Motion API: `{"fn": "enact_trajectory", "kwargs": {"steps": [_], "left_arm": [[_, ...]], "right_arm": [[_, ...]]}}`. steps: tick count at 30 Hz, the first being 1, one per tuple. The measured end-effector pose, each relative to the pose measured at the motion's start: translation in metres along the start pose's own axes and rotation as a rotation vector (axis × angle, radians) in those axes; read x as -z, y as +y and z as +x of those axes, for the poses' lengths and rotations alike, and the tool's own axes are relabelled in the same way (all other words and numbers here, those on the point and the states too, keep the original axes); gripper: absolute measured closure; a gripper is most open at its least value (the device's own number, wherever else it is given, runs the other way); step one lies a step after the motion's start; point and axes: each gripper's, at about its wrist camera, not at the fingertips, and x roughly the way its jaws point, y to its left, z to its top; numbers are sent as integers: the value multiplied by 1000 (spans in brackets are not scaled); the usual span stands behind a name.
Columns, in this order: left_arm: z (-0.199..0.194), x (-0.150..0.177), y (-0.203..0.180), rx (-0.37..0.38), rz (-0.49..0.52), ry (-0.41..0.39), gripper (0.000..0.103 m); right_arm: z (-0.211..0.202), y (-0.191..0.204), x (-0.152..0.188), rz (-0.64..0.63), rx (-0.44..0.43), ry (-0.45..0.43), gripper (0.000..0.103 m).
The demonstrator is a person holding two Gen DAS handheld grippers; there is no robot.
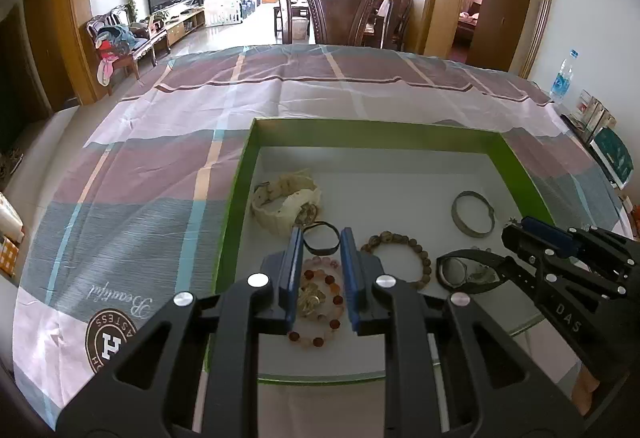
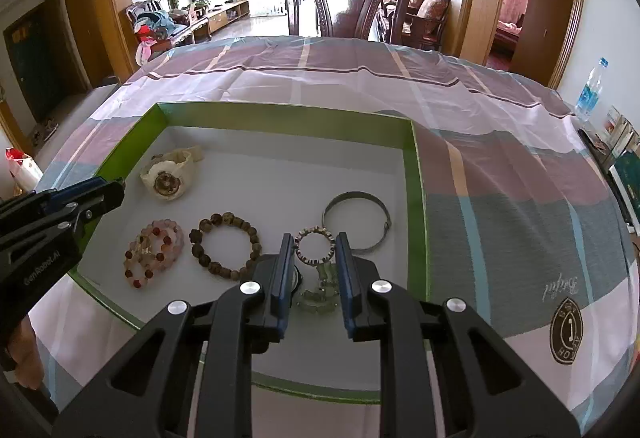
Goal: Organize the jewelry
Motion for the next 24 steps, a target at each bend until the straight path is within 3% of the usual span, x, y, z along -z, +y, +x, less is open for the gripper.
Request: {"fn": "enact_trajectory", "kwargs": {"steps": [1,4,5,9,12,17,24], "left_arm": [[0,0,0,1,-1,1,83],[-2,1,-1,10,-2,-5,67],[-4,2,-1,6,-1,-13,61],[-20,6,-3,1,13,-42,55],[-44,19,-5,-9,34,-76,48],[-80,57,-8,-20,47,-109,44],[-110,101,-3,-60,-9,-162,38]], "right_arm": [[1,0,-1,1,3,-5,81],[-3,-2,-1,14,15,-28,55],[-6,-3,-1,21,13,-37,54],[-24,-6,-1,34,11,-74,53],[-46,-6,5,44,14,-93,44],[-85,0,40,16,20,-120,39],[-97,8,88,59,3,-107,38]]}}
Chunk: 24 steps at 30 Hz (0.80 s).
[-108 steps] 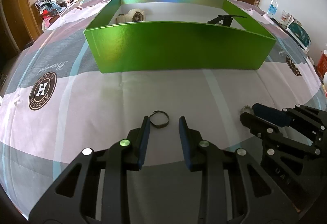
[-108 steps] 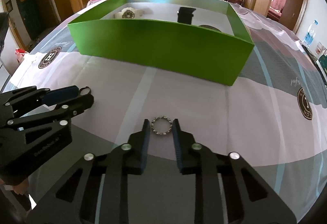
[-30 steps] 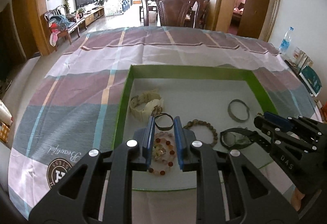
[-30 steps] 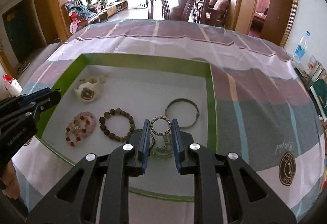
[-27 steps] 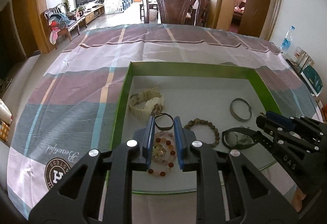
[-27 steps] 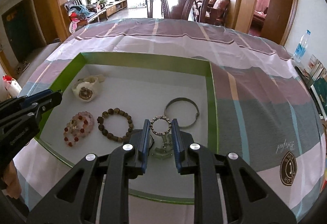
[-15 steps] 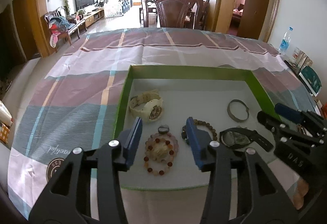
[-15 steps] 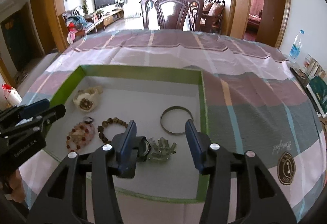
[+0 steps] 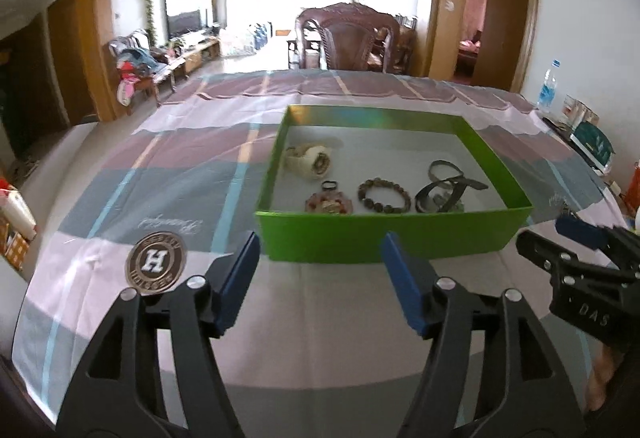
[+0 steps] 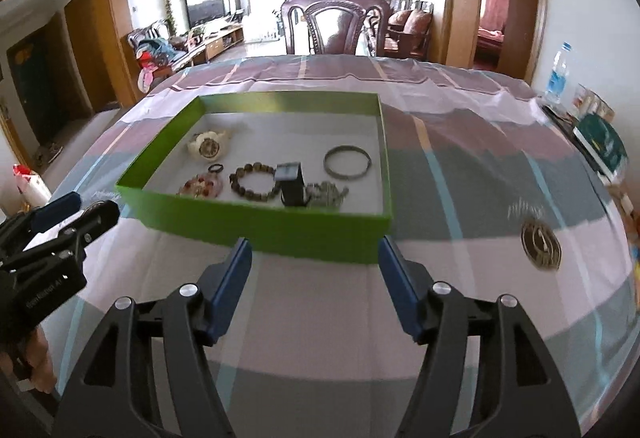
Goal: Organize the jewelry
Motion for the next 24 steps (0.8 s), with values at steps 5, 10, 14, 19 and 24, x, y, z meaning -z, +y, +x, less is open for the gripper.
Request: {"fn": "enact_trajectory", "kwargs": {"steps": [5,10,14,19,24], "left_arm": [[-32,14,-2,-49,24,-71,24],[-60,31,-7,-62,35,-96,10],[-72,42,-17,-81,59,-109,8],[-77,43,-17,-76,53,-116,5],[-78,43,-17,-72,47,-122,5]], "right_arm": [[-34,9,22,7,60,-118,12],[-63,15,42,12,89,-179,8],[-70,17,57,34,112,-191,7],[-74,19,63,29,120,-199,6],[-77,19,61,26,122,-210,6]]}}
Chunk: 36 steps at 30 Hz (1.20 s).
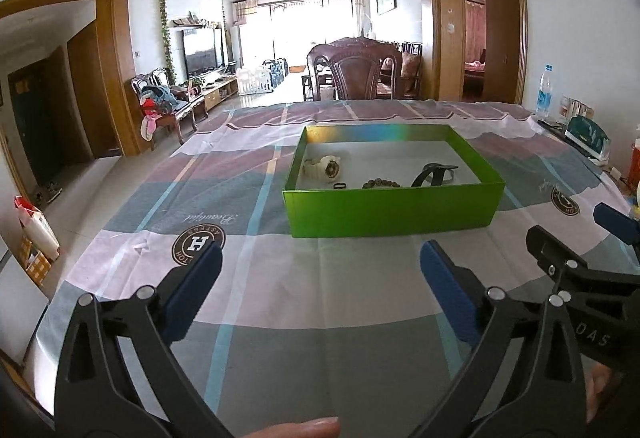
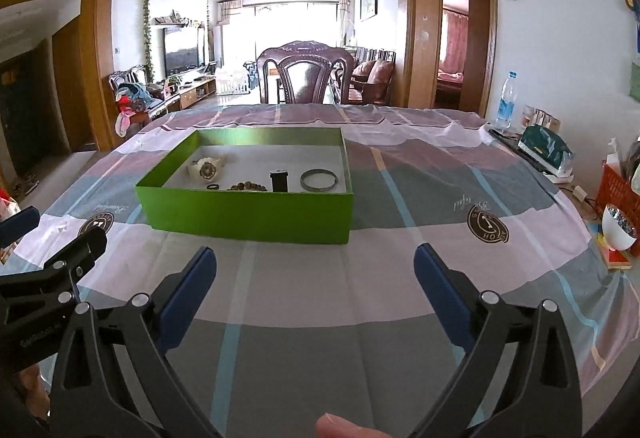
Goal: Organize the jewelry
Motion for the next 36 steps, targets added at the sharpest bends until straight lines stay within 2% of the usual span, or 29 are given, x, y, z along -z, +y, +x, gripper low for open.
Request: {"fn": "enact_trajectory", "kwargs": {"steps": [10,36], "left_arm": [[-1,1,-1,22,5,3,4],[6,1,1,21,6,22,4]], "right_arm": [[1,-2,-1,5,14,7,6],[7,1,3,6,10,20,6]]}}
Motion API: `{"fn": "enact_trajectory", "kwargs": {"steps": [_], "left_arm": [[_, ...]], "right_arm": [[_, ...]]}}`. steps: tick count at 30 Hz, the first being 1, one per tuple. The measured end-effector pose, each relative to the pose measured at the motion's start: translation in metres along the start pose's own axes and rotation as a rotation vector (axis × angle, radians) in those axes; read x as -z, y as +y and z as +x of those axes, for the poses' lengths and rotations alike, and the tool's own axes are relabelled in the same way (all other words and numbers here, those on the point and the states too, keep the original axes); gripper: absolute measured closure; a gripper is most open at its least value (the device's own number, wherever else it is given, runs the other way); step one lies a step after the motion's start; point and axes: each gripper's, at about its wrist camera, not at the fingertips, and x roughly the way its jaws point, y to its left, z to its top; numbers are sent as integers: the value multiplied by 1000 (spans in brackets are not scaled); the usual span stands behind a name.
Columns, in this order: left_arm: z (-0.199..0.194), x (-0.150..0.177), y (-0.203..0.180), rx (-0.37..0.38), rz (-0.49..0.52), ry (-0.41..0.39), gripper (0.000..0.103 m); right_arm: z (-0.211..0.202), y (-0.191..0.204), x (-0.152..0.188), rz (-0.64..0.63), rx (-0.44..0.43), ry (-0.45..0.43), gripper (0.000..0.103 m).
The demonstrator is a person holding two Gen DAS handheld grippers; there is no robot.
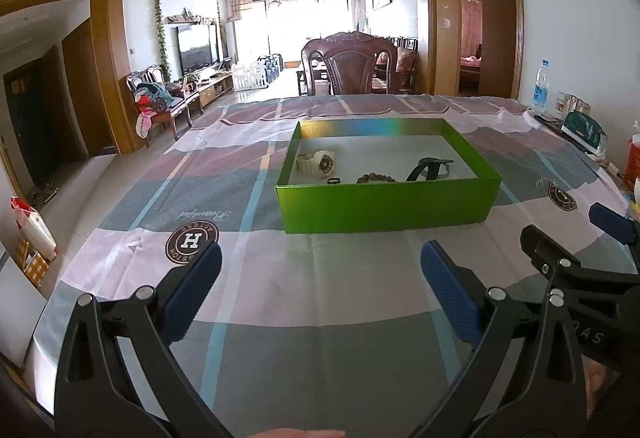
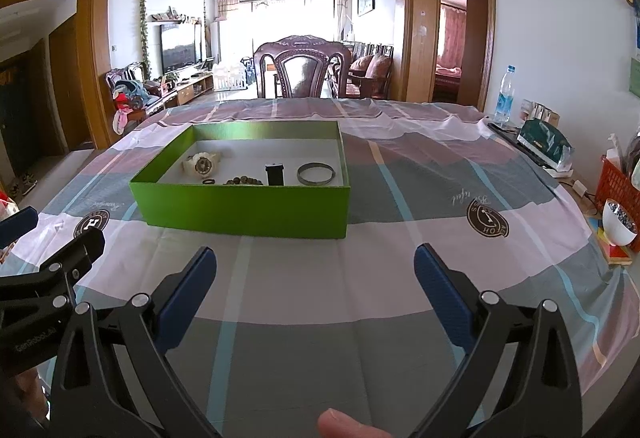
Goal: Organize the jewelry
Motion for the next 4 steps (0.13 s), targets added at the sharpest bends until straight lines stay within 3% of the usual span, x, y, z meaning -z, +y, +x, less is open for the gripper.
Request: {"fn": "enact_trajectory", "kwargs": {"steps": [4], "left_arm": [[1,0,0,0,-2,5,4]], "right_arm": [[2,1,1,1,-2,6,6]]}}
